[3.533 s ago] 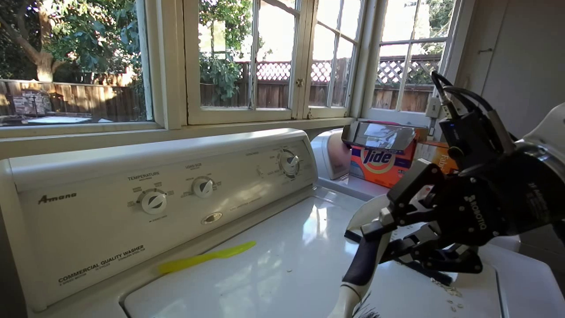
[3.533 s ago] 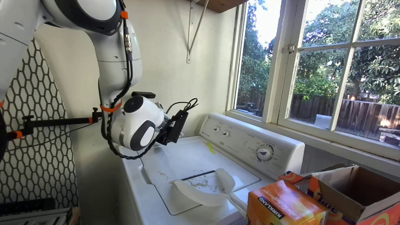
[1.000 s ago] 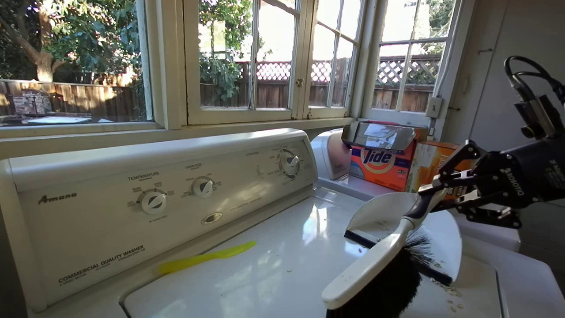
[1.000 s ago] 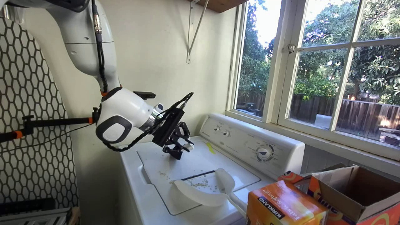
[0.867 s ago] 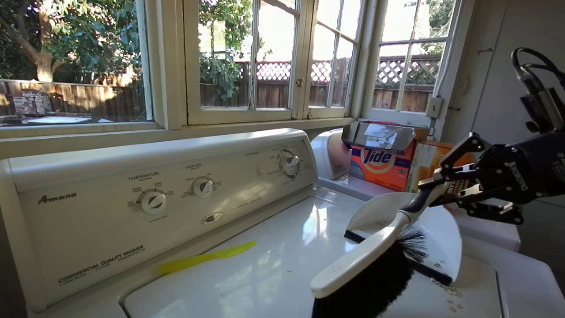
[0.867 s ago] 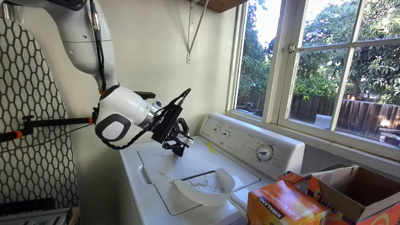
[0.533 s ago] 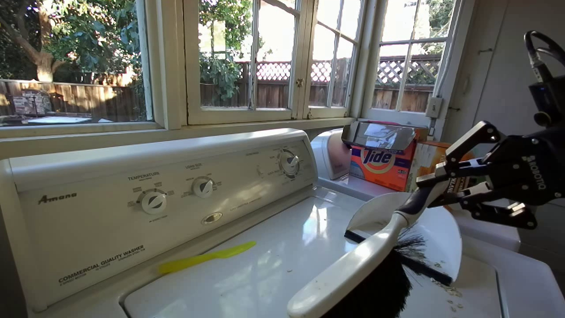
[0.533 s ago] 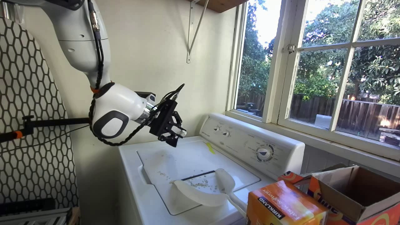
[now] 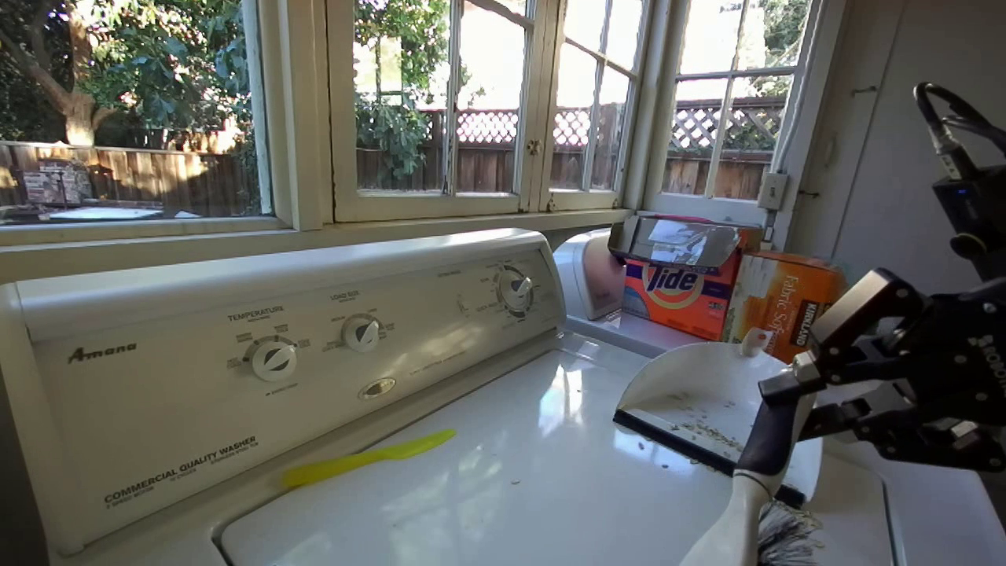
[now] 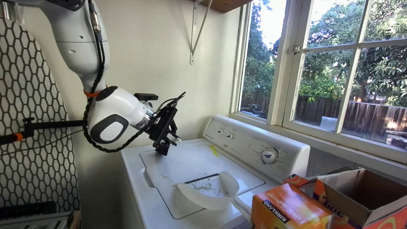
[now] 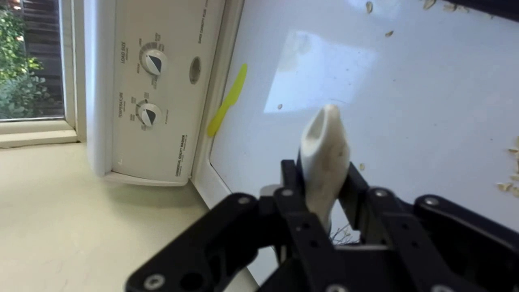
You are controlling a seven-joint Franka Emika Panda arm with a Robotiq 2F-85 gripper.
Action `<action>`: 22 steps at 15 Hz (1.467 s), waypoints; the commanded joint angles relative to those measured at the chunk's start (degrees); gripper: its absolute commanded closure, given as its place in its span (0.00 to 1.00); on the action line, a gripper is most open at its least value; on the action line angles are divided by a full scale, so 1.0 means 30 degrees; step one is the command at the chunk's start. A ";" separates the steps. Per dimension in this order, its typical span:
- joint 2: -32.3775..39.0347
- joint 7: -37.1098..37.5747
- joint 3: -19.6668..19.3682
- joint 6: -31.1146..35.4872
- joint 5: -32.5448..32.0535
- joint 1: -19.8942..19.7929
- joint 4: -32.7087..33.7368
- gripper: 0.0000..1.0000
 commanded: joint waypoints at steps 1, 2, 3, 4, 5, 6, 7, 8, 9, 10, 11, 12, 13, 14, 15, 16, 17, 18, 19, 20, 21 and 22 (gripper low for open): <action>-0.1240 0.0545 0.0150 -0.1455 -0.1536 -0.0296 -0.0957 0.93; -0.1379 0.0484 0.0126 -0.1756 -0.1645 -0.0279 -0.1047 0.93; -0.1505 0.0432 0.0098 -0.1995 -0.1697 -0.0265 -0.1161 0.93; -0.1668 0.0132 0.0042 -0.2371 -0.1342 -0.0197 -0.1308 0.93; -0.1817 0.0014 0.0003 -0.2690 -0.1133 -0.0171 -0.1434 0.93; -0.1933 -0.0476 -0.0111 -0.2992 -0.0420 -0.0085 -0.1562 0.93; -0.1327 -0.1514 -0.0183 -0.3151 0.0915 0.0023 -0.0674 0.93; -0.1268 -0.1582 -0.0306 -0.2696 0.1580 0.0009 -0.0723 0.93; -0.1159 -0.2081 -0.0405 -0.2398 0.2561 0.0043 -0.0700 0.93; -0.1104 -0.2312 -0.0446 -0.2205 0.3182 0.0037 -0.0694 0.93; -0.0996 -0.2609 -0.0524 -0.1960 0.3889 0.0054 -0.0684 0.93; -0.0883 -0.2813 -0.0609 -0.1799 0.4454 0.0053 -0.0606 0.93; -0.0741 -0.3082 -0.0669 -0.1683 0.5061 0.0079 -0.0488 0.93; -0.0590 -0.3312 -0.0733 -0.1516 0.5695 0.0107 -0.0373 0.93; -0.0431 -0.3626 -0.0802 -0.1263 0.6488 0.0148 -0.0254 0.93; -0.0316 -0.3869 -0.0834 -0.1000 0.7247 0.0175 -0.0155 0.93; -0.0180 -0.4036 -0.0852 -0.0656 0.8043 0.0198 -0.0040 0.93; -0.0061 -0.4123 -0.0841 -0.0357 0.8755 0.0210 0.0094 0.93; 0.0110 -0.4340 -0.0838 -0.0038 0.9602 0.0227 0.0264 0.93; 0.0261 -0.4516 -0.0819 0.0229 1.0374 0.0251 0.0409 0.93; 0.0423 -0.4827 -0.0805 0.0439 1.1264 0.0289 0.0574 0.93; 0.0534 -0.5095 -0.0781 0.0607 1.2069 0.0316 0.0730 0.93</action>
